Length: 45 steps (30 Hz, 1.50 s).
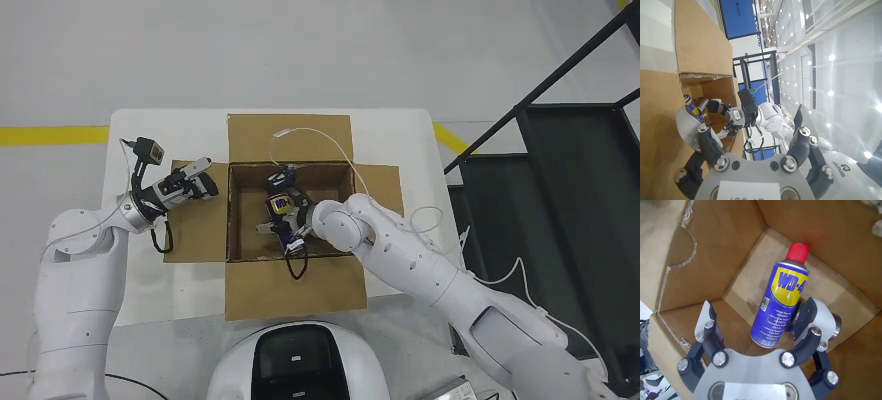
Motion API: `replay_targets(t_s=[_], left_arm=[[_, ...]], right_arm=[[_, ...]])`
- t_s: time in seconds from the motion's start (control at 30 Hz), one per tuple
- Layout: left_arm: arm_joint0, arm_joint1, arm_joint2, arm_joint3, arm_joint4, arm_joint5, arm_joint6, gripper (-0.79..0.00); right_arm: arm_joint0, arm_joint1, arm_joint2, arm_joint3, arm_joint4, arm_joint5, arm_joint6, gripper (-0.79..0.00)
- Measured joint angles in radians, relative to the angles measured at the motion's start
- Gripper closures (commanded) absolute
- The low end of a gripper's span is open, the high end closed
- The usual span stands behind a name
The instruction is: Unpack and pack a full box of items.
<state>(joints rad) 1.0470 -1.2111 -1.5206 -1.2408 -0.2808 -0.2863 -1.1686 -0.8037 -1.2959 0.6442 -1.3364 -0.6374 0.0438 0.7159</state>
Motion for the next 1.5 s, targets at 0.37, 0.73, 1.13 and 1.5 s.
replay_targets(t_s=[0.37, 0.73, 1.13, 1.5], left_arm=[[0.000, 0.000, 0.000, 0.000, 0.000, 0.000, 0.000, -0.785], [0.000, 0.000, 0.000, 0.000, 0.000, 0.000, 0.000, -0.785], [0.000, 0.000, 0.000, 0.000, 0.000, 0.000, 0.000, -0.785], [0.000, 0.000, 0.000, 0.000, 0.000, 0.000, 0.000, -0.785]], right_arm=[[0.057, -0.051, -0.059, 0.093, -0.055, 0.043, 0.023, -0.711], [0.099, -0.098, -0.079, 0.186, -0.069, 0.080, 0.012, -0.523], [0.116, -0.133, -0.079, 0.266, -0.067, 0.067, 0.026, -0.570], [0.146, -0.176, -0.092, 0.362, -0.060, 0.046, 0.042, -0.619]])
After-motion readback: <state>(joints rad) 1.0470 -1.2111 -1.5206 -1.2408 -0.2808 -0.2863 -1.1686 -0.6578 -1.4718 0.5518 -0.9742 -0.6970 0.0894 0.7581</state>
